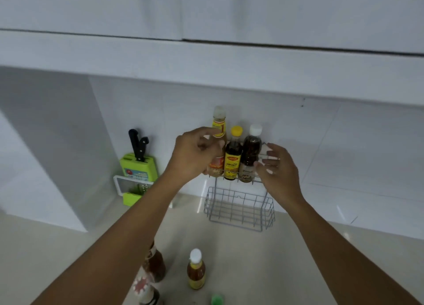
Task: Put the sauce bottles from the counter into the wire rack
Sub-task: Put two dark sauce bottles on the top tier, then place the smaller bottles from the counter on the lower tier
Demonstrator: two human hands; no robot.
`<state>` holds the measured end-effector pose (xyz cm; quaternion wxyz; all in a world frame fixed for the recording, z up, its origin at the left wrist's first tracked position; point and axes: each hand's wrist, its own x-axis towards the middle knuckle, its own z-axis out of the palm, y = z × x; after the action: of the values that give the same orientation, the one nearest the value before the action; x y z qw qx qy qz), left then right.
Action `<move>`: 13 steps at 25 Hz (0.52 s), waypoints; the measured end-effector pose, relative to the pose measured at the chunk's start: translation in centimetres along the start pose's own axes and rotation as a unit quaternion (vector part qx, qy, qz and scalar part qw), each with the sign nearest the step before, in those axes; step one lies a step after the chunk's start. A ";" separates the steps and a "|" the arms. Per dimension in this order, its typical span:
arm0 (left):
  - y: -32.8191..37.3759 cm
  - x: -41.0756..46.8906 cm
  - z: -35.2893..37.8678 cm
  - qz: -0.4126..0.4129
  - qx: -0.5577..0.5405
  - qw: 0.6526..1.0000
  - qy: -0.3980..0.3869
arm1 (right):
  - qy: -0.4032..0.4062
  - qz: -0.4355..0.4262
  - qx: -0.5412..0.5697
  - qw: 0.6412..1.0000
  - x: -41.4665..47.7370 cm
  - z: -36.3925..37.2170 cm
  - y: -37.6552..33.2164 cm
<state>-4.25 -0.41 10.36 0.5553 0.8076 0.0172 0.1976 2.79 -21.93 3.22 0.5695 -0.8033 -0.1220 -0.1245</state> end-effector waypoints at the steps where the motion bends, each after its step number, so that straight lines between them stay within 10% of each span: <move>1: 0.0 -0.5 -1.4 0.006 -0.003 1.000 -0.009 | 0.027 -0.034 0.003 0.999 -1.1 0.4 -0.7; 8: -13.1 -6.0 -11.5 -0.124 0.024 0.992 0.032 | -0.204 -0.071 -0.034 0.976 -8.3 8.5 -3.2; 13: -23.5 -12.8 -13.5 -0.250 0.067 0.966 0.006 | -0.426 -0.068 -0.148 0.890 -12.8 15.1 -3.0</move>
<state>-16.13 17.41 -10.60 0.5313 0.8119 0.2354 0.0555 -9.34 -7.40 -3.30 0.3277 -0.8441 -0.3871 0.1742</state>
